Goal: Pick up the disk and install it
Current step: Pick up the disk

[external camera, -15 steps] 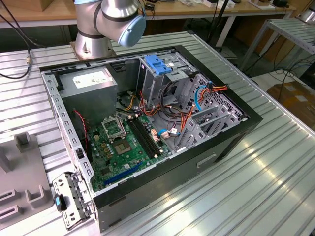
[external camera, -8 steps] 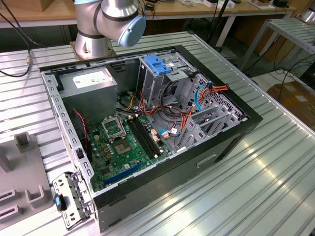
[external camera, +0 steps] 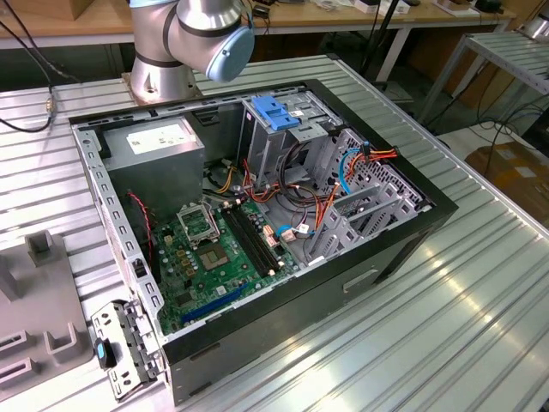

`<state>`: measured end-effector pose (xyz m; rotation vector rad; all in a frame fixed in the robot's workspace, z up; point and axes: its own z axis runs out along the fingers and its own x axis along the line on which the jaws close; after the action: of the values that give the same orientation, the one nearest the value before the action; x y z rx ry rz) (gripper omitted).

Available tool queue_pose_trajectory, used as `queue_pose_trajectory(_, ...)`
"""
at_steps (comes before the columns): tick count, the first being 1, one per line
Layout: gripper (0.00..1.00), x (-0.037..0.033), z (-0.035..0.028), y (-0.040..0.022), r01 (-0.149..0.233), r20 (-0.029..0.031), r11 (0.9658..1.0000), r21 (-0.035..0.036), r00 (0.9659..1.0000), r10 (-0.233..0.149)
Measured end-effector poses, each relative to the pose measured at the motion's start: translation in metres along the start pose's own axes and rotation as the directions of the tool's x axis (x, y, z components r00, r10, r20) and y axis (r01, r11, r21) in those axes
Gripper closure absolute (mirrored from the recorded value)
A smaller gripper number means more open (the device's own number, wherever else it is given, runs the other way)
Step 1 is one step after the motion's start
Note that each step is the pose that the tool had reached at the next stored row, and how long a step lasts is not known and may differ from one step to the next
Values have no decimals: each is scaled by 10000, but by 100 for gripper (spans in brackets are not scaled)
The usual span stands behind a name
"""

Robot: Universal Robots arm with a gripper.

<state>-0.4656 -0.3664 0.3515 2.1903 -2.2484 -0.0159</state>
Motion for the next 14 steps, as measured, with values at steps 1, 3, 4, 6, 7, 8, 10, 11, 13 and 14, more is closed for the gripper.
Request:
queue_pose_trajectory(1, 63, 0, -2, 0, 0, -1, 10000, -3, 10000, 0)
queue_pose_trajectory(3, 63, 0, -11, 1, 0, -2, 10000, -5, 10000, 0)
queue_pose_trajectory(4, 63, 0, -17, 1, 0, 1, 10000, -6, 10000, 0)
queue_pose_trajectory(6, 63, 0, -49, 1, 0, 8, 10000, -3, 10000, 0)
queue_pose_trajectory(7, 63, 0, -60, 1, 0, 9, 10000, -2, 10000, 0)
queue_pose_trajectory(8, 63, 0, -74, 1, 0, 9, 10000, -3, 10000, 0)
queue_pose_trajectory(10, 63, -1, -102, 1, 0, 13, 10000, -3, 10000, 0)
queue_pose_trajectory(11, 63, -1, -120, 1, 0, 19, 10000, -2, 10000, 0)
queue_pose_trajectory(13, 63, -1, -146, 1, 0, 28, 10000, -4, 10000, 0)
queue_pose_trajectory(14, 63, -1, -152, 2, 0, 36, 10000, -2, 10000, 0)
